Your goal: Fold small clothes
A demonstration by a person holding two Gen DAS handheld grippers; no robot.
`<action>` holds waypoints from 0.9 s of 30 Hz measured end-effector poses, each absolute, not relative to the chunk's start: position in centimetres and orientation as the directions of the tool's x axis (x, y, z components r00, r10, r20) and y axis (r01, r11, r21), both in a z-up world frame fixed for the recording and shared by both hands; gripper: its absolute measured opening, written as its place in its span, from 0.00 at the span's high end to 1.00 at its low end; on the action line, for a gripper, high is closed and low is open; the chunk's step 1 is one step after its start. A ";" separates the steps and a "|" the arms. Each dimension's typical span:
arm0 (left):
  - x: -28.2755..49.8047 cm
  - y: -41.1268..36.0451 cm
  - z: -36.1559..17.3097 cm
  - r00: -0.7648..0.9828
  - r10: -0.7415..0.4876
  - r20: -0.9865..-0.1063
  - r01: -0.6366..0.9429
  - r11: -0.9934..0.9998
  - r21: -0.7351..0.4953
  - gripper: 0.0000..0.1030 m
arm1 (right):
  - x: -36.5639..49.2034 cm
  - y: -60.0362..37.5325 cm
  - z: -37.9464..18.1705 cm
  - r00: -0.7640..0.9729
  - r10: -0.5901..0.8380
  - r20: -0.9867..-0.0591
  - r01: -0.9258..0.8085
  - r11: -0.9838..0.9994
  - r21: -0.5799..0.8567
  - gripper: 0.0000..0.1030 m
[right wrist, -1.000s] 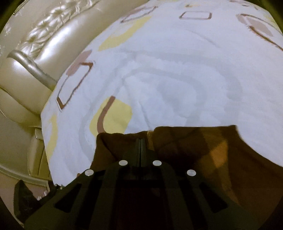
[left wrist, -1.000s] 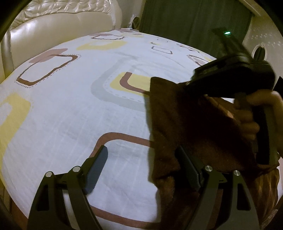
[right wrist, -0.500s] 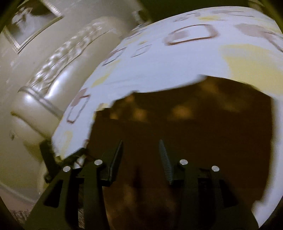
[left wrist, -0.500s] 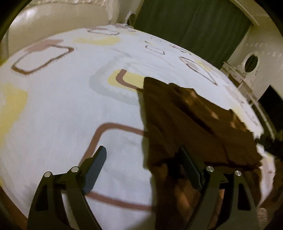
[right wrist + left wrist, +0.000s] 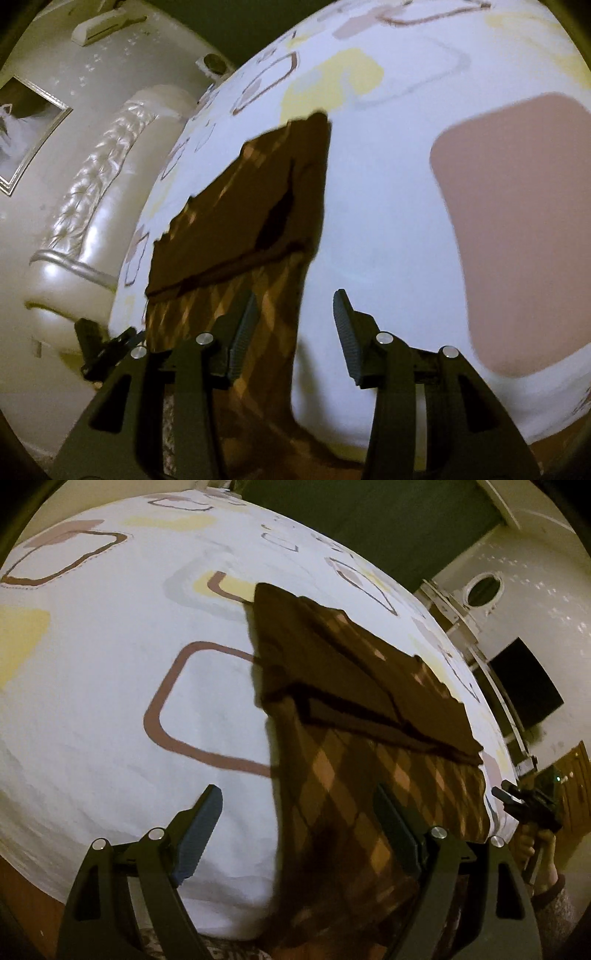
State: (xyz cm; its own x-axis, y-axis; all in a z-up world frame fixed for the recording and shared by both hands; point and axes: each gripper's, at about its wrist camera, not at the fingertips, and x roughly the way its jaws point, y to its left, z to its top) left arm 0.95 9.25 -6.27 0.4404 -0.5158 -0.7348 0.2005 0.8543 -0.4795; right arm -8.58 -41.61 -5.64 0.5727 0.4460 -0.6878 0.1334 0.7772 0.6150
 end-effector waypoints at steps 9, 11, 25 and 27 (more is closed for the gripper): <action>0.2 8.7 -7.2 0.306 -0.674 -0.673 0.265 0.739 -0.620 0.18 | -9.8 -39.0 -7.2 0.485 0.542 -0.686 0.053 0.765 0.642 0.54; 0.1 8.7 -7.4 0.285 -0.700 -0.655 0.262 0.714 -0.649 0.18 | -10.1 -38.6 -7.3 0.475 0.562 -0.677 0.036 0.756 0.653 0.52; 0.1 9.0 -8.1 0.233 -0.740 -0.630 0.250 0.672 -0.697 0.18 | -11.6 -36.3 -8.6 0.343 0.722 -0.601 -0.050 0.653 0.756 0.51; -0.3 8.5 -8.0 0.231 -0.725 -0.649 0.273 0.688 -0.672 0.18 | -11.6 -36.0 -9.1 0.331 0.737 -0.590 -0.049 0.637 0.769 0.51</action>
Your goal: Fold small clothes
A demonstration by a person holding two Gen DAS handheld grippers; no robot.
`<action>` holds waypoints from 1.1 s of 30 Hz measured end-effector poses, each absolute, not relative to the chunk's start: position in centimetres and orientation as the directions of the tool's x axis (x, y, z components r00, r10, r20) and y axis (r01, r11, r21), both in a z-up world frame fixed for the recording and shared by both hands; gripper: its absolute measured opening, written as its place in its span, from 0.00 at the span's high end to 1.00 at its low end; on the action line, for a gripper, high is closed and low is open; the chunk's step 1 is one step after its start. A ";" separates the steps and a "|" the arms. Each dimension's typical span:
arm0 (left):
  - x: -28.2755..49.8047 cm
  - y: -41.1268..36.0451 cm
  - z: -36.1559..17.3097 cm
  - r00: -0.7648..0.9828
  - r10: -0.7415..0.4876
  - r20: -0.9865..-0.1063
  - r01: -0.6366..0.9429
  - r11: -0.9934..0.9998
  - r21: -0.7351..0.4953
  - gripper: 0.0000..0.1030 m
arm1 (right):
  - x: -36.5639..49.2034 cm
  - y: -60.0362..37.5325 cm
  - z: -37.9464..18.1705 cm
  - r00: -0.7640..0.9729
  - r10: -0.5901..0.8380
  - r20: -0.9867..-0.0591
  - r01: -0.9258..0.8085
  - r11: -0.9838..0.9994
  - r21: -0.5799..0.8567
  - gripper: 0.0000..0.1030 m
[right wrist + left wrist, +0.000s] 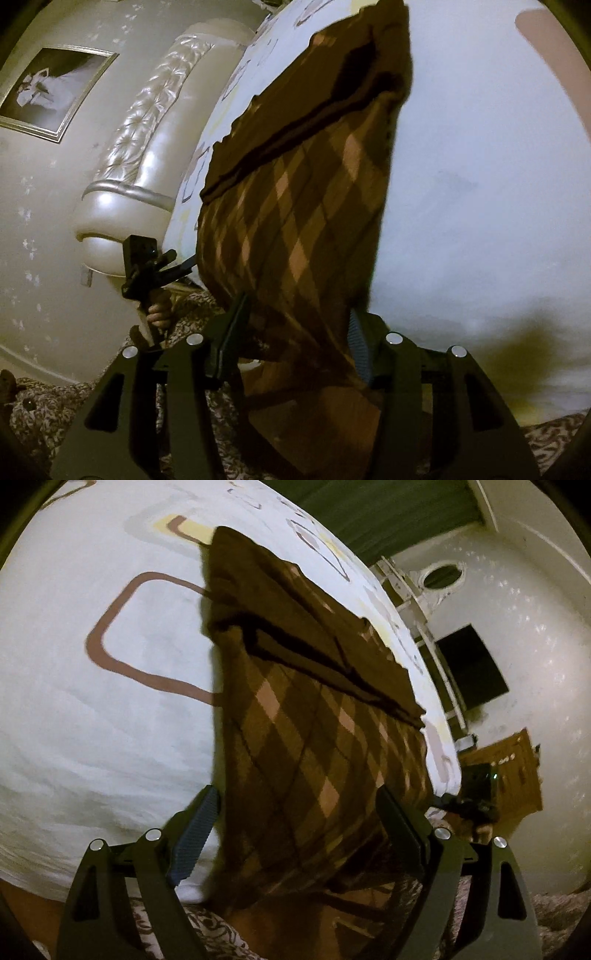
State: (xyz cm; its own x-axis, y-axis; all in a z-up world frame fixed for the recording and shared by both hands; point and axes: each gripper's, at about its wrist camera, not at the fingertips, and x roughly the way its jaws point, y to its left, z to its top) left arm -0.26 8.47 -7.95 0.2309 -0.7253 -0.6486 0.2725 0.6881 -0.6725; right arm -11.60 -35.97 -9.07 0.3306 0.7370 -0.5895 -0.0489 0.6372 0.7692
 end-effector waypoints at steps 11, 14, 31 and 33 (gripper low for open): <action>-1.0 6.2 -8.6 0.142 -0.695 -0.705 0.326 0.705 -0.630 0.18 | -11.7 -34.2 -11.1 0.230 0.768 -0.598 -0.046 0.622 0.782 0.51; -1.1 5.9 -9.0 0.110 -0.687 -0.718 0.325 0.707 -0.627 0.18 | -11.6 -33.6 -11.2 0.216 0.766 -0.605 -0.059 0.629 0.775 0.51; -0.8 7.5 -8.8 0.131 -0.720 -0.682 0.283 0.686 -0.670 0.94 | -11.7 -33.9 -9.2 0.255 0.774 -0.579 -0.134 0.621 0.772 0.95; -0.5 8.0 -8.3 0.159 -0.736 -0.658 0.276 0.673 -0.686 0.95 | -11.5 -34.4 -8.6 0.282 0.785 -0.551 -0.139 0.602 0.786 0.95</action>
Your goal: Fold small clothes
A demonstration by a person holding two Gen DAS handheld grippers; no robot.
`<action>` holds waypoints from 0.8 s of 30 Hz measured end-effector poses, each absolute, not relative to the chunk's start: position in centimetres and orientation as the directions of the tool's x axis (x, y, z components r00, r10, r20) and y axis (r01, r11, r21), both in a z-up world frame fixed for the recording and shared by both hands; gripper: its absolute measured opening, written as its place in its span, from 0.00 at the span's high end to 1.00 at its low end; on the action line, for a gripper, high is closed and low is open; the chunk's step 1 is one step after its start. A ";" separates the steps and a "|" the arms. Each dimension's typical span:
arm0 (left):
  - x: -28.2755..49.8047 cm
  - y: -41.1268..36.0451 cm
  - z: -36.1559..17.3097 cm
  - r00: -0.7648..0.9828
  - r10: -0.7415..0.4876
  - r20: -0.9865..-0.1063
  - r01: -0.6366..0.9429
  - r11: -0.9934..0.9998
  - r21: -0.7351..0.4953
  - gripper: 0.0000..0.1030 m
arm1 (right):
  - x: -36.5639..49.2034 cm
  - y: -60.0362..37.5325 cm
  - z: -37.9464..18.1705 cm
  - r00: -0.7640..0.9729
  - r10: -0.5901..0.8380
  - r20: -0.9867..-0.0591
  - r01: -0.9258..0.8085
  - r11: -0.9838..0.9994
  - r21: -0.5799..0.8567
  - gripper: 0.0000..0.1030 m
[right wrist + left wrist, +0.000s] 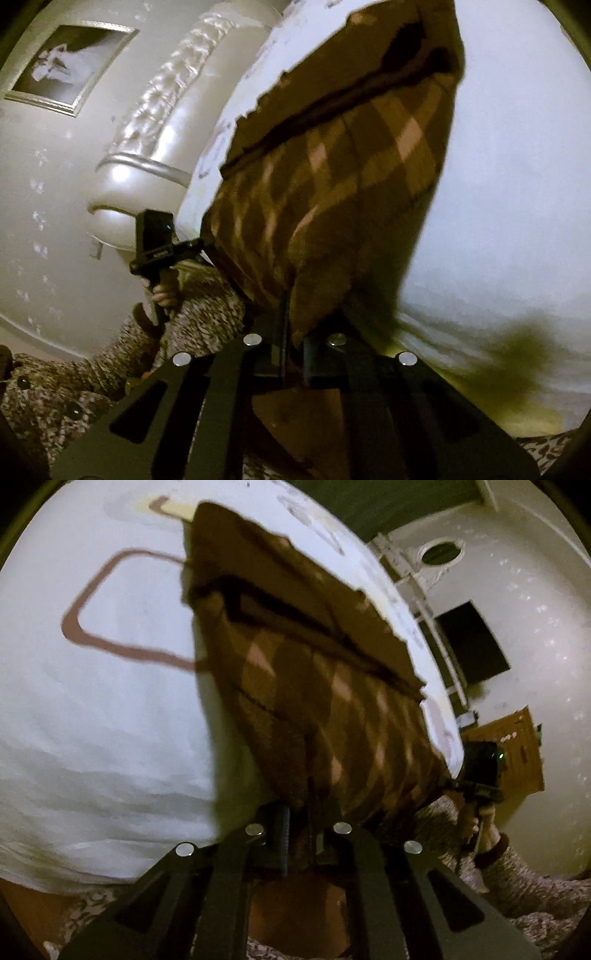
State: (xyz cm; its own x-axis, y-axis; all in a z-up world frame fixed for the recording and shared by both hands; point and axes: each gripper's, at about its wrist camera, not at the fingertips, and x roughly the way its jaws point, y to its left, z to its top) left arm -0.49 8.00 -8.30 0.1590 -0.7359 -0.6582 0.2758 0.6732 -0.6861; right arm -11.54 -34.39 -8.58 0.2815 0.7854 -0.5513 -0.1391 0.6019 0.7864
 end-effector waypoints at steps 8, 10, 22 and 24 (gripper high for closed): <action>3.1 10.4 -6.5 0.279 -0.767 -0.578 0.202 0.635 -0.745 0.96 | -9.8 -38.4 -5.8 0.428 0.799 -0.423 -0.133 0.519 0.845 0.97; 4.5 9.7 -6.2 0.294 -0.754 -0.587 0.196 0.649 -0.736 0.96 | -8.5 -39.2 -5.6 0.460 0.778 -0.428 -0.125 0.534 0.836 0.97; 11.8 8.0 -8.4 0.312 -0.699 -0.644 0.073 0.693 -0.717 0.96 | -3.1 -41.6 -10.5 0.554 0.670 -0.494 0.094 0.539 0.837 0.98; 12.0 7.9 -8.6 0.310 -0.697 -0.647 0.075 0.696 -0.714 0.96 | -2.9 -41.8 -11.3 0.555 0.671 -0.491 0.108 0.527 0.843 0.98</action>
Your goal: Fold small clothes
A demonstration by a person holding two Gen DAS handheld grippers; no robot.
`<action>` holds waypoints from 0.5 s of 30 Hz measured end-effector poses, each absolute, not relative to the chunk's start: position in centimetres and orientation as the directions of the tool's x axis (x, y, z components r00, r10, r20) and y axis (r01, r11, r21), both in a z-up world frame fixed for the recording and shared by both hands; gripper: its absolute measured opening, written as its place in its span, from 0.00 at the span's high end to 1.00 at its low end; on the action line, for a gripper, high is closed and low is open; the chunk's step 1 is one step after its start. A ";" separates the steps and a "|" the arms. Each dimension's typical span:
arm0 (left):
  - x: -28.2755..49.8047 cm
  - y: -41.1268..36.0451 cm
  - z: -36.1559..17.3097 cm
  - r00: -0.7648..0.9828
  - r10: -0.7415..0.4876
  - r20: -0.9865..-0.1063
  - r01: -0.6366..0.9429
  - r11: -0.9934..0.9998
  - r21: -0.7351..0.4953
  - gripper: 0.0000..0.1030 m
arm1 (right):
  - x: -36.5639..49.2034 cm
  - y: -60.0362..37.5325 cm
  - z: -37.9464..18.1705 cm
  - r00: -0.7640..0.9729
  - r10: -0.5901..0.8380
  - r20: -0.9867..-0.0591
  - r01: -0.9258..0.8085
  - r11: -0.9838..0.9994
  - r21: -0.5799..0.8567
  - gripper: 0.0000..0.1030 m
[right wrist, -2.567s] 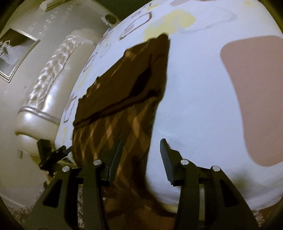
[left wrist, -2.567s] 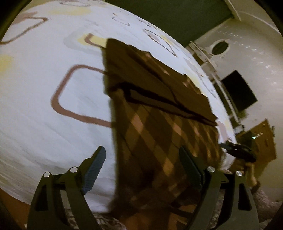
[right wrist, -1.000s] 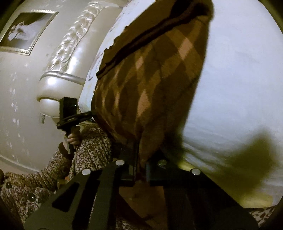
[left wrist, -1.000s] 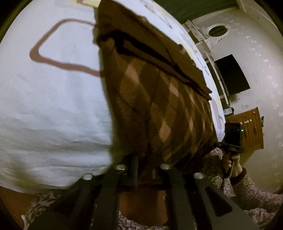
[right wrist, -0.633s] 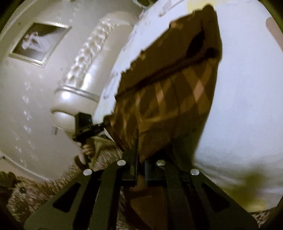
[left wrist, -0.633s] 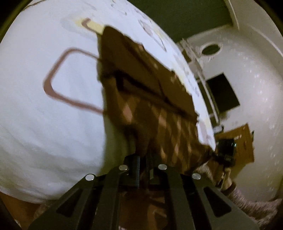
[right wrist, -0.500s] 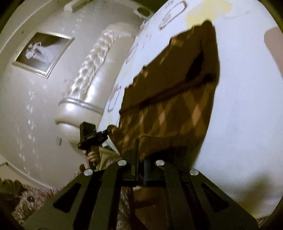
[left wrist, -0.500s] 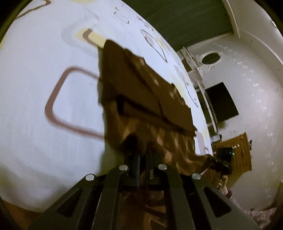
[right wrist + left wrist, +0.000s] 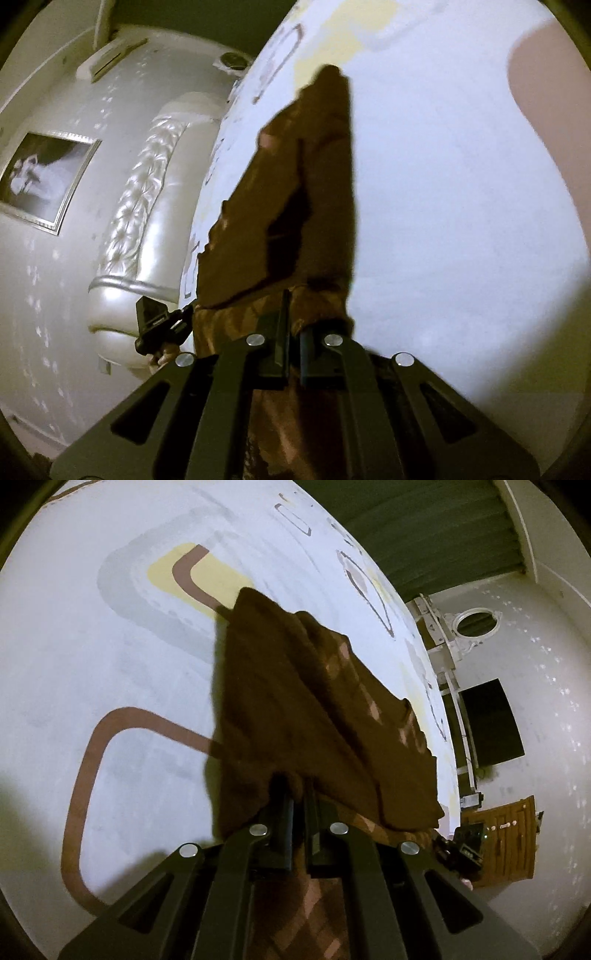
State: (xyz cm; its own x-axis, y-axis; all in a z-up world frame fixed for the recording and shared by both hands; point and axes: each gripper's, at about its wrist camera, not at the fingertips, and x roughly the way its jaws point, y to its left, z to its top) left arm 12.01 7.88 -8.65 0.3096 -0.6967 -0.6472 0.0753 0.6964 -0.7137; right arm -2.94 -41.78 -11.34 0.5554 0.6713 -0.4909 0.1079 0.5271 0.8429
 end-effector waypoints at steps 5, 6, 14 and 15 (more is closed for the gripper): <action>11.3 8.8 -8.5 0.310 -0.727 -0.613 0.076 0.662 -0.746 0.95 | -3.2 -42.0 -11.1 0.551 0.687 -0.474 0.103 0.508 0.855 0.95; 11.1 9.0 -8.3 0.314 -0.727 -0.611 0.076 0.661 -0.747 0.95 | -3.4 -42.1 -10.9 0.549 0.694 -0.465 0.096 0.501 0.860 0.95; 5.6 11.6 -5.2 0.351 -0.702 -0.620 0.164 0.698 -0.697 0.46 | -7.1 -44.0 -7.6 0.550 0.688 -0.473 0.048 0.540 0.840 0.70; 4.9 11.9 -5.2 0.346 -0.701 -0.623 0.167 0.700 -0.695 0.45 | -7.7 -44.4 -7.3 0.549 0.689 -0.473 0.046 0.541 0.840 0.70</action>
State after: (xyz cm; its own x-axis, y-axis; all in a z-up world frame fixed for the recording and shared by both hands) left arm 4.86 11.87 -5.18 0.3458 -0.7012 -0.6235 0.1668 0.6998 -0.6946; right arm -7.70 -44.39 -7.29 0.5490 0.6889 -0.4733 0.0456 0.5407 0.8400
